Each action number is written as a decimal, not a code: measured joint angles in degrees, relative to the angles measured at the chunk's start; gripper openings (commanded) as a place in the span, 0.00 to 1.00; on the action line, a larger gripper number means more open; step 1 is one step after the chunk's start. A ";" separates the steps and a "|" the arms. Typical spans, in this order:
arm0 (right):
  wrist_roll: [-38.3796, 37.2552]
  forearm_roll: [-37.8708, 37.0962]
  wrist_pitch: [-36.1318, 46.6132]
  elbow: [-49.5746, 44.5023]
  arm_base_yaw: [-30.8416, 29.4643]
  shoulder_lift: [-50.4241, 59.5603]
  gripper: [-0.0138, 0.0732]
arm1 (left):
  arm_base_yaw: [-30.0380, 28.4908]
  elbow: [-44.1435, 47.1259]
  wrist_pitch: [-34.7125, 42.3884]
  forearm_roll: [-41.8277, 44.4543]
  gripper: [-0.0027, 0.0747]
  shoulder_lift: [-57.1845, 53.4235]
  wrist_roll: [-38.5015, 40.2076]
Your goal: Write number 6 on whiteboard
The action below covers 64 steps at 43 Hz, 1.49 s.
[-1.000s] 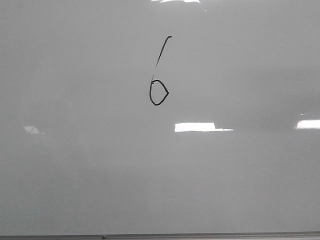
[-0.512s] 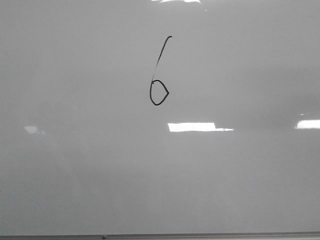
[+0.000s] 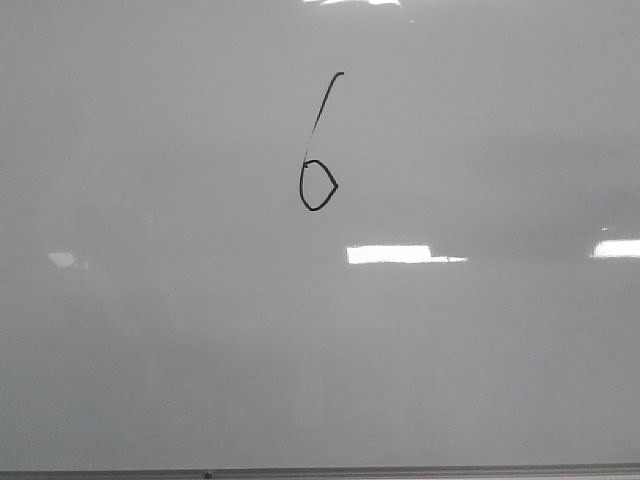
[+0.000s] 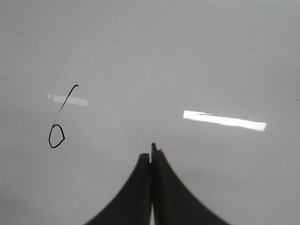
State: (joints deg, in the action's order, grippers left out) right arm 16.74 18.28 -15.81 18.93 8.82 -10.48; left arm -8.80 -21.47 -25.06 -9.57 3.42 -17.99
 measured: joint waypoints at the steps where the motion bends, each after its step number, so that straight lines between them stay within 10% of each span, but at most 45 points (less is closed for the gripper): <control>1: 0.00 0.00 0.00 0.00 0.00 0.00 0.09 | 0.00 0.72 0.68 0.37 0.01 -0.14 0.94; 24: 0.00 0.10 0.00 0.00 0.00 0.00 0.09 | 8.64 21.69 14.88 9.57 0.01 -3.76 17.20; 64: 0.00 0.10 0.00 -0.22 0.00 0.00 0.09 | 8.64 21.82 15.36 9.57 0.01 -3.76 17.43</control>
State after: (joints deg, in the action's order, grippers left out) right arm 16.74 18.38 -15.81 18.72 8.82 -10.48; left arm -0.15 0.35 -9.69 0.00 -0.34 -0.56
